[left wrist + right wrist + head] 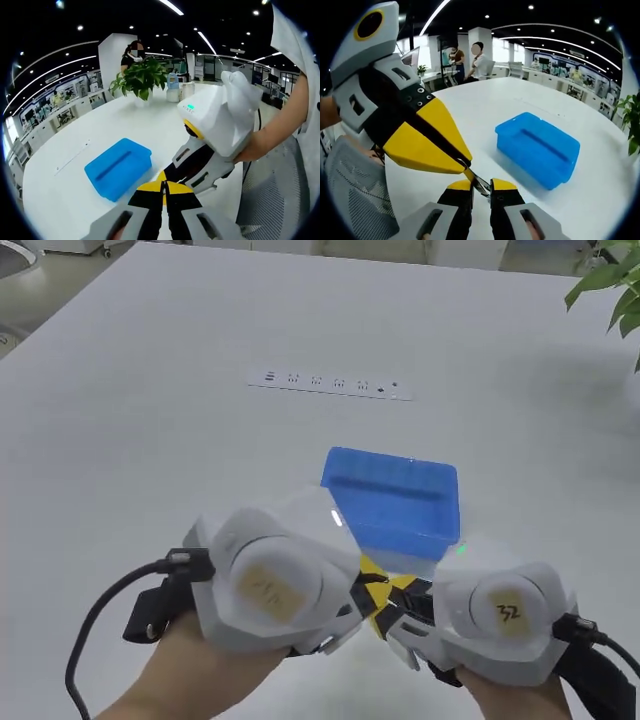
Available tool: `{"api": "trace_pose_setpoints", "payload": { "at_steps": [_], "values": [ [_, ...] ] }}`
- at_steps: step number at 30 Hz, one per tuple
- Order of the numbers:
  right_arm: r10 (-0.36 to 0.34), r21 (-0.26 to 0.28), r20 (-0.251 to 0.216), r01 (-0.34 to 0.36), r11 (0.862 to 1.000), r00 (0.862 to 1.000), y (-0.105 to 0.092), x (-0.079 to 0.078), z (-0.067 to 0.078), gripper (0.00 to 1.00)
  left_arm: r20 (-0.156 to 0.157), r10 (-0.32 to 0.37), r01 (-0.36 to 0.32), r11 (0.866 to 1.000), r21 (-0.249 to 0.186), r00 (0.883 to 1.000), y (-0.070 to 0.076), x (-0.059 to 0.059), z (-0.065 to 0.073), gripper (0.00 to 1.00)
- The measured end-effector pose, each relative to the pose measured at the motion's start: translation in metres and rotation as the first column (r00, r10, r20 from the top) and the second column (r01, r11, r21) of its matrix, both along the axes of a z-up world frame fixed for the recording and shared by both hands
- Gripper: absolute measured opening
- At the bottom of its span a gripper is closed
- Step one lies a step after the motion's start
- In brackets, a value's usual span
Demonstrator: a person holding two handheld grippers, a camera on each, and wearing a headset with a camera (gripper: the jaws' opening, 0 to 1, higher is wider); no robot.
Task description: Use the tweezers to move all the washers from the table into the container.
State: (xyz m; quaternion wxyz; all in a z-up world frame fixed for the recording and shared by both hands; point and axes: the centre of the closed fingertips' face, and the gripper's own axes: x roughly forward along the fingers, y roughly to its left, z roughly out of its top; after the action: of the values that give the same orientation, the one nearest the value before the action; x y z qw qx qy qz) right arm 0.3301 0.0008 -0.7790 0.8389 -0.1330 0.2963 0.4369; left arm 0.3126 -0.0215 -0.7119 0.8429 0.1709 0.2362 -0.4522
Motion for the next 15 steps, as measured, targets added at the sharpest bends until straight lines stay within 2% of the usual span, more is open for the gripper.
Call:
{"api": "trace_pose_setpoints", "payload": {
  "at_steps": [4,9,15],
  "values": [
    [-0.001,-0.007,-0.006,0.001,1.0,1.0,-0.0013,0.001,-0.0039,0.09,0.002,-0.001,0.001,1.0,0.014,1.0,-0.0011,-0.0005,-0.004,0.0],
    [-0.001,-0.006,-0.009,0.001,1.0,1.0,0.0004,0.0005,-0.0042,0.09,0.018,-0.013,0.012,0.999,0.04,1.0,-0.0024,-0.0014,-0.0042,0.0],
    [-0.003,-0.004,-0.016,0.003,1.0,1.0,-0.0002,0.0036,-0.005,0.09,0.011,-0.009,0.009,1.0,0.021,1.0,-0.0023,0.002,-0.0033,0.0]
  ]
}}
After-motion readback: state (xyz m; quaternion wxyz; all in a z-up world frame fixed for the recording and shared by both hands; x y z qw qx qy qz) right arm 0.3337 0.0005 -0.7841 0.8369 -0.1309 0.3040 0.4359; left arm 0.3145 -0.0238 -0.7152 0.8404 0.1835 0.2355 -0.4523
